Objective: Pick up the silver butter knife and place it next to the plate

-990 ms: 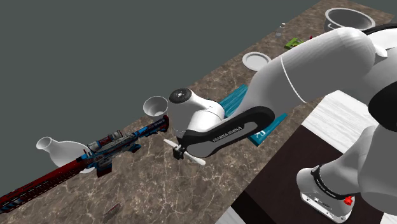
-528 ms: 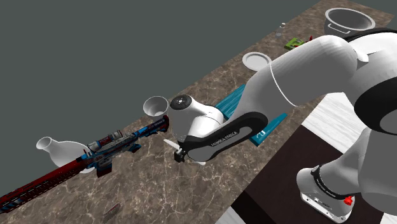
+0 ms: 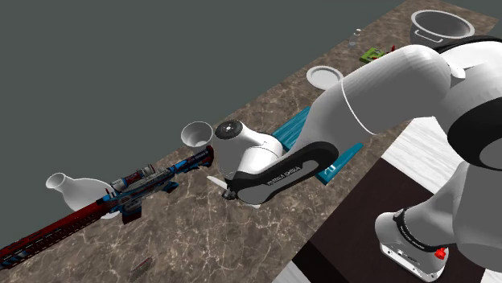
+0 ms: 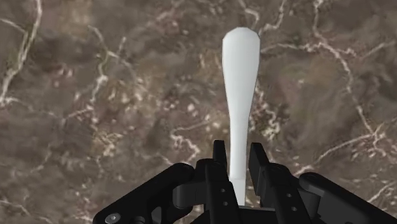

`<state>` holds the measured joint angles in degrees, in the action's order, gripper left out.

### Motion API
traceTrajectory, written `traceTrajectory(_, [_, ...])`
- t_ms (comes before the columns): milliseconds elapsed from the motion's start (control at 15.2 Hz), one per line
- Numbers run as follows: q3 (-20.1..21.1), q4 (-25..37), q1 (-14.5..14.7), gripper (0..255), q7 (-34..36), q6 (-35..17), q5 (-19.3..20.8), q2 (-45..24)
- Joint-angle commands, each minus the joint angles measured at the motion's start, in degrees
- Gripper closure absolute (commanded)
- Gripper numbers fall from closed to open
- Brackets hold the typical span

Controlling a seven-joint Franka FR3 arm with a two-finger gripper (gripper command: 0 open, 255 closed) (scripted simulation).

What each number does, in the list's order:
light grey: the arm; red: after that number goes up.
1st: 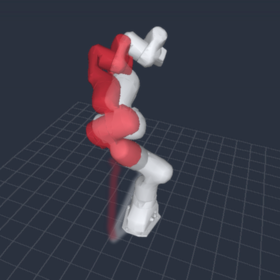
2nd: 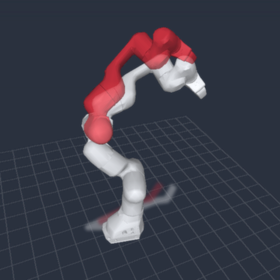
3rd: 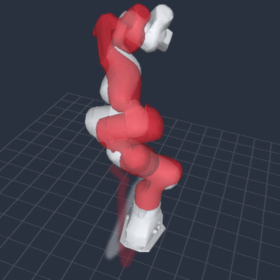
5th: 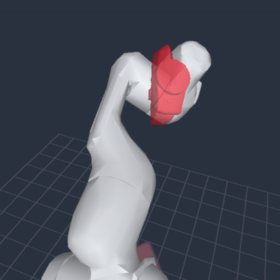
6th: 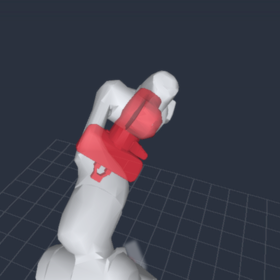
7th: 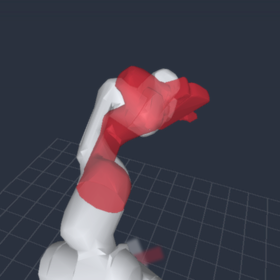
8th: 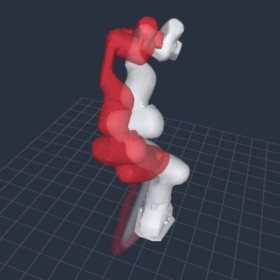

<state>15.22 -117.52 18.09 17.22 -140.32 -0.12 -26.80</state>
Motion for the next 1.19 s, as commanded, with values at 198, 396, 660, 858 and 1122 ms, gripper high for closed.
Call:
traceTrajectory(198, [0.00, 0.00, 0.00, 255, 0.00, 0.00, 0.00, 0.00])
traceTrajectory(396, [0.00, 0.00, 0.00, 255, 0.00, 0.00, 0.00, 0.00])
traceTrajectory(660, [0.44, -0.01, -0.37, 255, -0.17, 2.36, -0.61, 2.42])
traceTrajectory(858, [0.74, 0.11, -0.62, 255, -0.29, 4.19, -1.07, 4.16])
traceTrajectory(1122, [1.08, 0.45, -0.92, 255, -0.45, 6.69, -1.66, 6.37])
